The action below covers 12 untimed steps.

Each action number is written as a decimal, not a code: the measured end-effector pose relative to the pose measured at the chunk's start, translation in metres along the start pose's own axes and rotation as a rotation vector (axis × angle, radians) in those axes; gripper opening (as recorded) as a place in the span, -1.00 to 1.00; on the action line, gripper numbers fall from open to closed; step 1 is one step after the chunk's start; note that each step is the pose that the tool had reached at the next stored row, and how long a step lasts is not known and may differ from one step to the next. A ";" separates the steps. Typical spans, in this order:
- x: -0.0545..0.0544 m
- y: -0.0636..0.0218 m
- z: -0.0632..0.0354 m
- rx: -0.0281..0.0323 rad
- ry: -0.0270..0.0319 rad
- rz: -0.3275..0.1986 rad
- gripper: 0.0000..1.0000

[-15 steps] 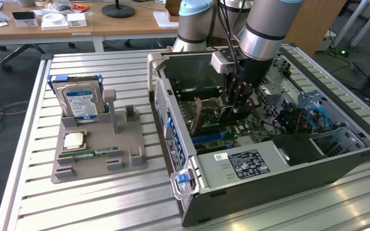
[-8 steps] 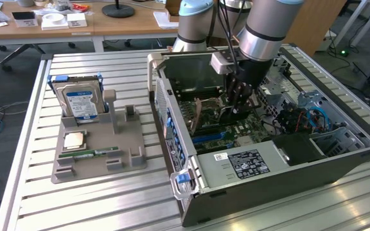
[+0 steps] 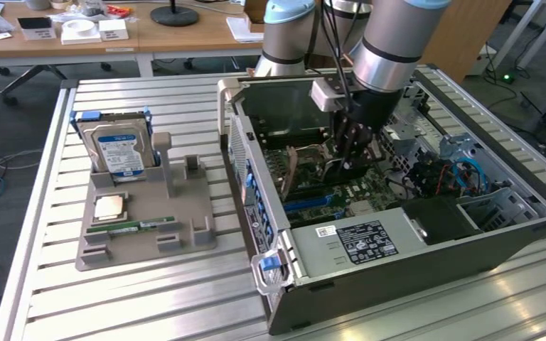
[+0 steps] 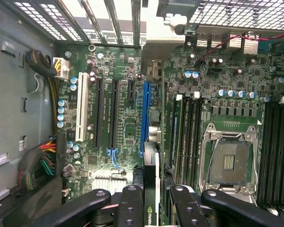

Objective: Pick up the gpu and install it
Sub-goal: 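Insert the gpu into the slot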

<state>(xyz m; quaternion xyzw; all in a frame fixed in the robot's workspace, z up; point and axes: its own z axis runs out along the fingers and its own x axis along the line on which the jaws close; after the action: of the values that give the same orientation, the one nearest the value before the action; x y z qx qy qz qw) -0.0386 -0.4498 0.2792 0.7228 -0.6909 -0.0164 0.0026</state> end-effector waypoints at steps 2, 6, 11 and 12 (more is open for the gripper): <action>0.000 0.0011 0.0008 0.0000 0.0001 0.000 -0.47; 0.000 0.0037 0.0027 0.0000 0.0000 0.000 -0.47; 0.000 0.0059 0.0059 0.0024 0.0003 0.000 -0.47; 0.000 0.0066 0.0063 0.0030 0.0004 0.000 -0.47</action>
<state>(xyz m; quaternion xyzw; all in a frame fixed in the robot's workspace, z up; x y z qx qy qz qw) -0.0454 -0.4500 0.2731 0.7228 -0.6908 -0.0153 0.0017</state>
